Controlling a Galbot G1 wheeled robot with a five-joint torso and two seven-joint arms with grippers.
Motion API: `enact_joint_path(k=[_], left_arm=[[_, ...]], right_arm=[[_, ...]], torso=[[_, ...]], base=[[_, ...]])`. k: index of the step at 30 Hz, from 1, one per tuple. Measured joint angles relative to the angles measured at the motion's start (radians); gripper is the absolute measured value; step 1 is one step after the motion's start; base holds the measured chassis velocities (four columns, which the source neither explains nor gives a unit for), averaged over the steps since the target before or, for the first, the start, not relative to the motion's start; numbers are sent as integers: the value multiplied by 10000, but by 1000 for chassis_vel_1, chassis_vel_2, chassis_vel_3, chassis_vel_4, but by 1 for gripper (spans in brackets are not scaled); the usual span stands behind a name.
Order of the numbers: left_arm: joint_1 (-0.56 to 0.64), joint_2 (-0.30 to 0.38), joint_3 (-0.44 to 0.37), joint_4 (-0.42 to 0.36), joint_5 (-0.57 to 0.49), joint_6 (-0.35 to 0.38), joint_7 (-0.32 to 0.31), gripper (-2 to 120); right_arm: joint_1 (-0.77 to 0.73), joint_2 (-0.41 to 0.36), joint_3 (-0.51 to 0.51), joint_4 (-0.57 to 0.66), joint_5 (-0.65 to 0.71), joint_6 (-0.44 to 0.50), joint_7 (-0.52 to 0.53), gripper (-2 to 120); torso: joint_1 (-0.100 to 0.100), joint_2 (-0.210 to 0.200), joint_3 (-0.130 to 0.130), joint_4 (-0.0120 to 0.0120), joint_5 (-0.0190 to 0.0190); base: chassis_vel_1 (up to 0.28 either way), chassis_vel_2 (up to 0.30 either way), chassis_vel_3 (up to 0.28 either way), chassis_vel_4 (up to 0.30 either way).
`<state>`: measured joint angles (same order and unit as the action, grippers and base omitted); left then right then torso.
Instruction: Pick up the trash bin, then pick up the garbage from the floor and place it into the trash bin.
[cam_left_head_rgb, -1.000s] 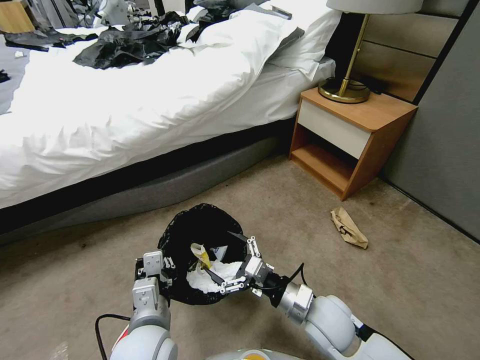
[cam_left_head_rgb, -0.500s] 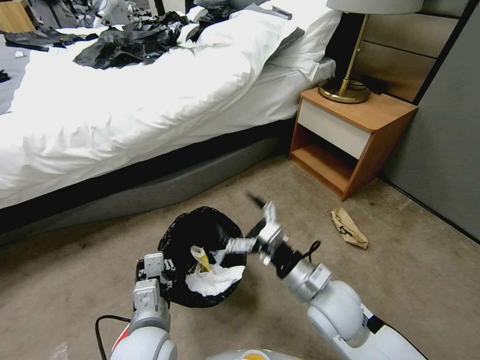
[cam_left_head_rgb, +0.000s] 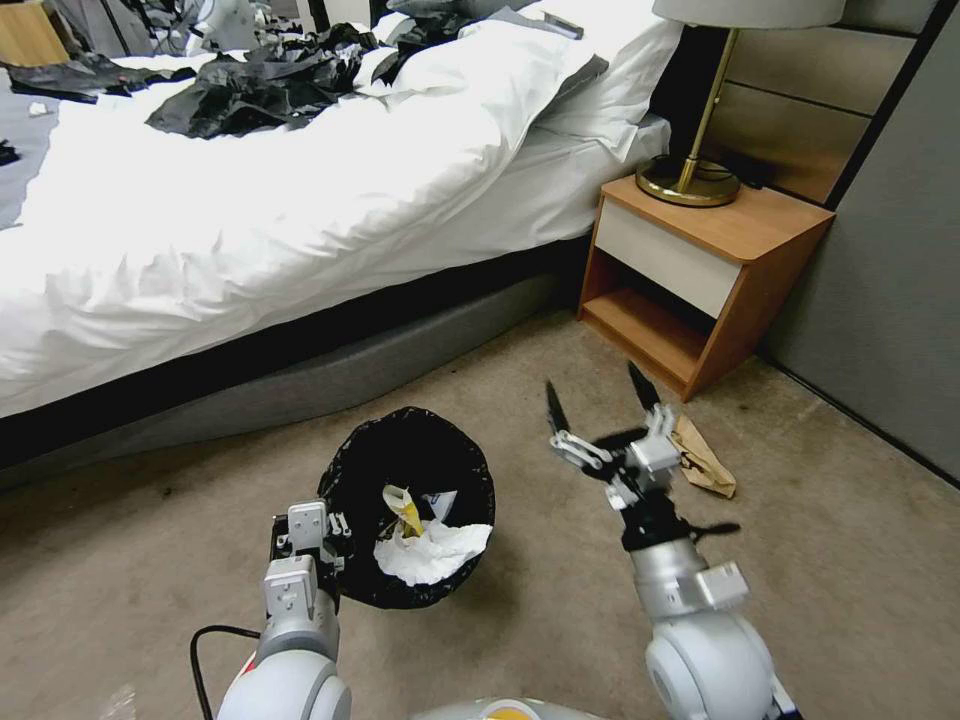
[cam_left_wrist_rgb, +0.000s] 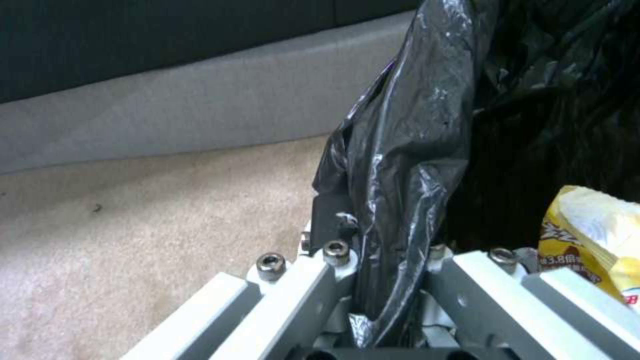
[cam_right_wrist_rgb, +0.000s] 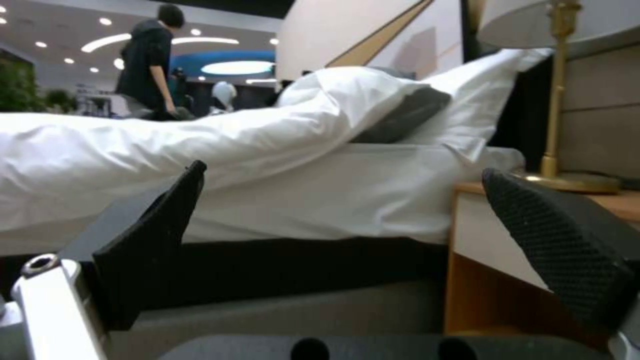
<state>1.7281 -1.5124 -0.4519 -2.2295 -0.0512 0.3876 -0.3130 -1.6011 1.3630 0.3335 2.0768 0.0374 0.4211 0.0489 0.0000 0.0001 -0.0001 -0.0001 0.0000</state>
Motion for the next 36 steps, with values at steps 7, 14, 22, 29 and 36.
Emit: enact_joint_path(k=[7, 14, 22, 29, 36], left_arm=[[16, -32, -19, -25, -26, -211, 98, 1], [-6, -34, -13, -44, 11, -214, 117, 1], [-25, -58, 23, -44, 204, -192, 251, 1], [6, -72, 37, -1, 257, -181, 294, 1], [16, -86, 43, 8, 268, -176, 297, 1]], right_arm=[[-281, 198, 402, -651, -40, 610, 58, 100], [-268, 200, 554, -855, -48, 736, 79, 100], [-219, 209, 584, -904, -88, 767, 75, 100], [-225, 268, 472, -927, -164, 770, 104, 100], [-221, 261, 450, -900, -172, 731, 142, 100]], torso=[[0, -1, 0, 2, 0], [0, 0, 0, 1, 0], [0, 0, 0, 1, 0], [0, -1, 0, 1, 0], [0, 0, 0, 1, -1]], base=[[0, 0, 0, 0], [0, 0, 0, 0], [0, 0, 0, 0], [0, 0, 0, 0], [-29, -25, -31, -34]])
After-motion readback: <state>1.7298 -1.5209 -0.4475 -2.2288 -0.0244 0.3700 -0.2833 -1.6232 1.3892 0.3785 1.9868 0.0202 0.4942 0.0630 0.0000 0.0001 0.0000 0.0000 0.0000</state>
